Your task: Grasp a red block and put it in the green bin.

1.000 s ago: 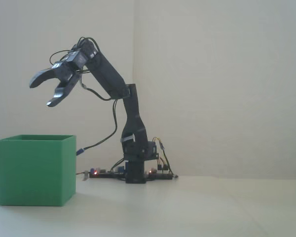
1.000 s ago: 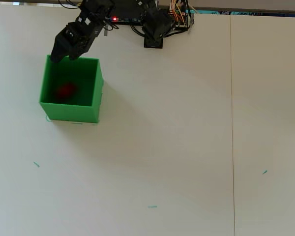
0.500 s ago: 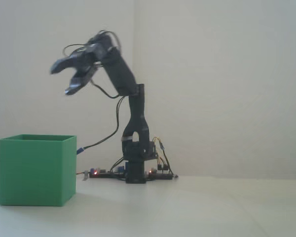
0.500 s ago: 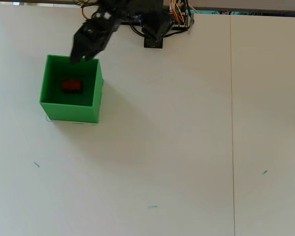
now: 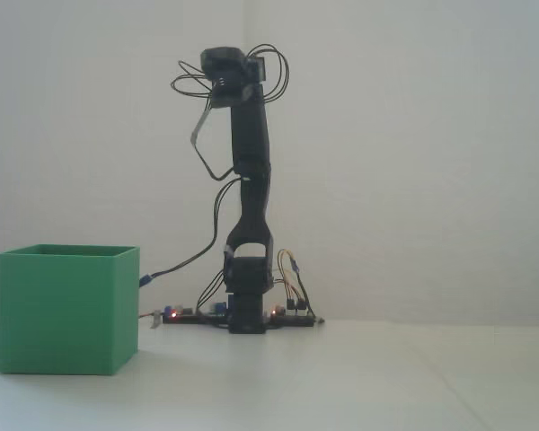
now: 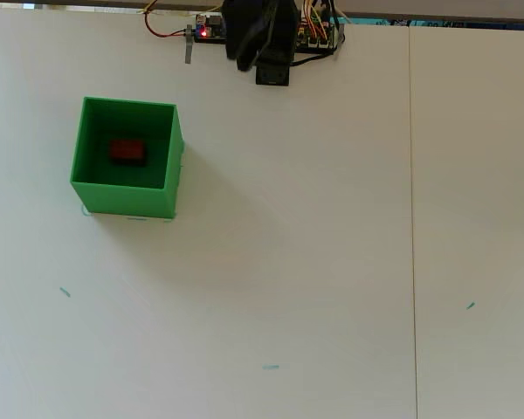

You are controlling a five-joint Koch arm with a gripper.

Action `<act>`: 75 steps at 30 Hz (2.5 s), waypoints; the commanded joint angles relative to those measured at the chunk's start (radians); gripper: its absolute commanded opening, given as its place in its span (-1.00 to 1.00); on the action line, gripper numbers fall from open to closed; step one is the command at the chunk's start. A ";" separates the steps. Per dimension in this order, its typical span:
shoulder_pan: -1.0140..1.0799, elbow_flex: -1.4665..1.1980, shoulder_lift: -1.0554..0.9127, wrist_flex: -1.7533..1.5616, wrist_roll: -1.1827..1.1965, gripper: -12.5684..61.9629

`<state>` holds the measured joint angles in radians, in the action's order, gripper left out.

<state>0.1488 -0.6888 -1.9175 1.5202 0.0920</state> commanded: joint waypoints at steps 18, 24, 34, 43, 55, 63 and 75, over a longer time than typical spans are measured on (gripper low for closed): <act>-0.086 -0.591 -0.411 -0.078 0.120 0.29; -0.086 -0.795 -0.417 -0.190 0.137 0.29; -0.089 -1.267 -0.422 -0.555 0.179 0.30; -0.141 -1.623 -0.423 -0.879 0.179 0.30; -0.215 -2.085 -0.422 -1.379 0.173 0.30; -0.261 -2.381 -0.422 -1.743 0.169 0.29; -0.278 -2.456 -0.419 -1.770 0.172 0.29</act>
<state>-0.1197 -3.0787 -2.2365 -0.2117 0.2654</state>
